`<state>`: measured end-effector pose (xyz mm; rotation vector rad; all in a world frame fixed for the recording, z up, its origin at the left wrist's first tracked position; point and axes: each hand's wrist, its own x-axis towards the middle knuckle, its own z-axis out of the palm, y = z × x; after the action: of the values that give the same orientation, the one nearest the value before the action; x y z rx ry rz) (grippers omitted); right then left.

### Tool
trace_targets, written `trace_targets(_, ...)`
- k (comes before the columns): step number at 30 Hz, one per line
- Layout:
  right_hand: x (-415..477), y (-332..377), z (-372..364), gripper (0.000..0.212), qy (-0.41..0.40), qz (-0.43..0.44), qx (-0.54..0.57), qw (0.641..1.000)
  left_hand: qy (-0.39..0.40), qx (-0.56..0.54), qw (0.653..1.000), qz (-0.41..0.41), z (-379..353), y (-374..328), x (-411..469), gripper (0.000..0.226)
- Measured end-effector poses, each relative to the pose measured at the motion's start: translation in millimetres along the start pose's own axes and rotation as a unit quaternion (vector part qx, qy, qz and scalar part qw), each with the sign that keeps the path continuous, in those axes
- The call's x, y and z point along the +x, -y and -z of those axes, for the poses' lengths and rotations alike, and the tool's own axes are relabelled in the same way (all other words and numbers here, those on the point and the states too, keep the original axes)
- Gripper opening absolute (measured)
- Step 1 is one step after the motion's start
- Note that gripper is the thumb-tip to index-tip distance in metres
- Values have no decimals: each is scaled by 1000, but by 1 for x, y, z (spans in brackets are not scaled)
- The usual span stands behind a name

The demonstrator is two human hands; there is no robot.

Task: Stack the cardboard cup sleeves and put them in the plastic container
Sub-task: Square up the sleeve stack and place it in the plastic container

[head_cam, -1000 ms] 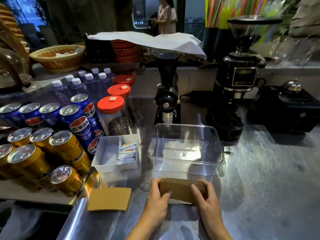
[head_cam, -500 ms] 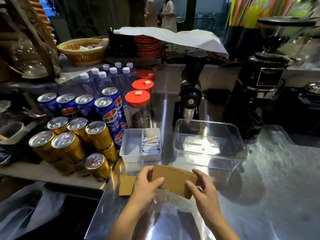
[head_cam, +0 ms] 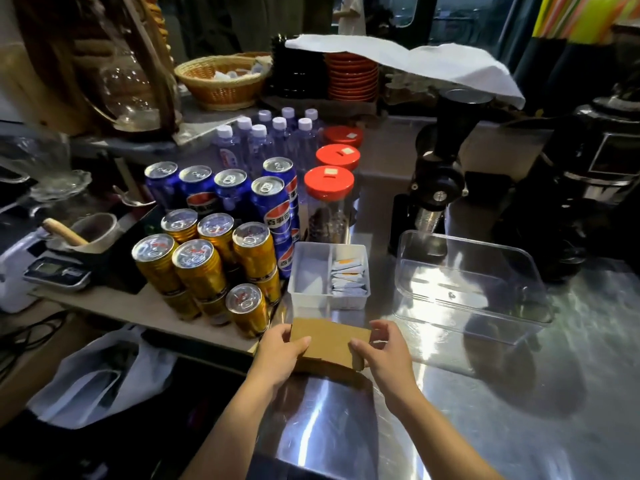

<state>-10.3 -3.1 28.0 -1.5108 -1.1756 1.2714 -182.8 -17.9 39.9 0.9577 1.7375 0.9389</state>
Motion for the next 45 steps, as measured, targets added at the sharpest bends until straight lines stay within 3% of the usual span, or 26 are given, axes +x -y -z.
trace_targets(12, 4, -14, -14, 45, 20, -68, -62, 996, 17, 77, 994, 77, 8, 21, 14, 41)
trace_targets(18, 6, -7, -12, 43, 67, -110, -65, 989, 85, 11, 988, 131, 10, 20, 16, 54)
trace_targets(22, 9, -1, -3, 23, 115, -166, 18, 979, 110, -36, 982, 152, 4, 18, 15, 47)
trace_targets(25, 7, -5, 16, 29, 141, -190, 95, 967, 147, -101, 972, 151, -6, 18, 12, 55)
trace_targets(33, -11, -25, 83, 38, 56, -55, 53, 996, 221, -62, 973, -31, -73, 10, -8, 51)
trace_targets(38, -24, -38, 112, 41, 33, -5, 54, 998, 221, -47, 968, -110, -112, 8, -12, 46)
trace_targets(41, -30, -46, 118, 44, 20, 11, 54, 998, 244, -51, 962, -113, -123, 15, -13, 56)
trace_targets(45, -34, -55, 114, 60, -6, 1, 102, 995, 294, -212, 932, -31, -130, 22, -18, 60)
